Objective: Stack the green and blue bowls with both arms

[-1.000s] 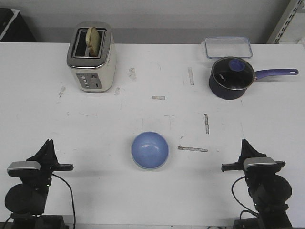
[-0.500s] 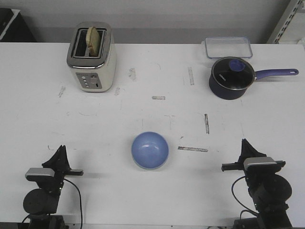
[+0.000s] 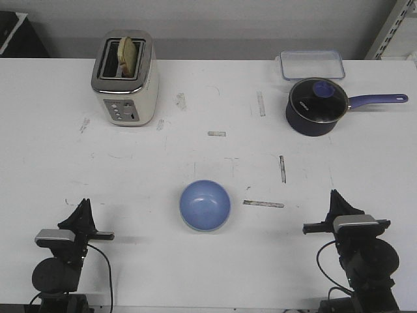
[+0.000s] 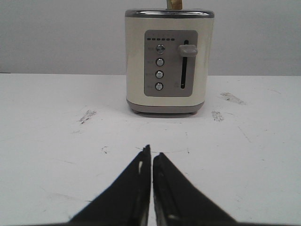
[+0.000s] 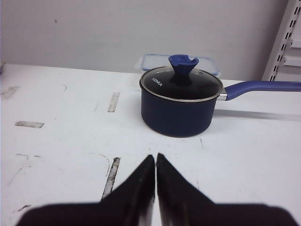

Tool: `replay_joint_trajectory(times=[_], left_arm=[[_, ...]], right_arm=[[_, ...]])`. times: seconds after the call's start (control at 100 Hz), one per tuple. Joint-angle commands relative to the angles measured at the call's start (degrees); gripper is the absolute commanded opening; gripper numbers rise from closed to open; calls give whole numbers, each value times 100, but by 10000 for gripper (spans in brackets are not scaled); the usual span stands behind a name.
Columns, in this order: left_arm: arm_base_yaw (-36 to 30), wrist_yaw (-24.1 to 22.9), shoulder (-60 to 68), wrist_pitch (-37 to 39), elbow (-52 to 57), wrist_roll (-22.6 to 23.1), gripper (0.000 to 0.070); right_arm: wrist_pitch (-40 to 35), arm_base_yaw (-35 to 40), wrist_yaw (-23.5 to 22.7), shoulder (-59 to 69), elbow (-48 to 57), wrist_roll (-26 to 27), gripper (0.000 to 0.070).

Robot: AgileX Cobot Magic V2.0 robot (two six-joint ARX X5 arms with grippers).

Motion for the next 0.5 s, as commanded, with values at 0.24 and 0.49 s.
replay_joint_trajectory(times=[0.24,0.49], left_arm=[[-4,11,-11,76,-122,-7,2],[-4,11,-11,76,-122,-7,2]], right_arm=[[59,7,-4,24,26,31,0],[85,-28,79,22,26,-201,0]])
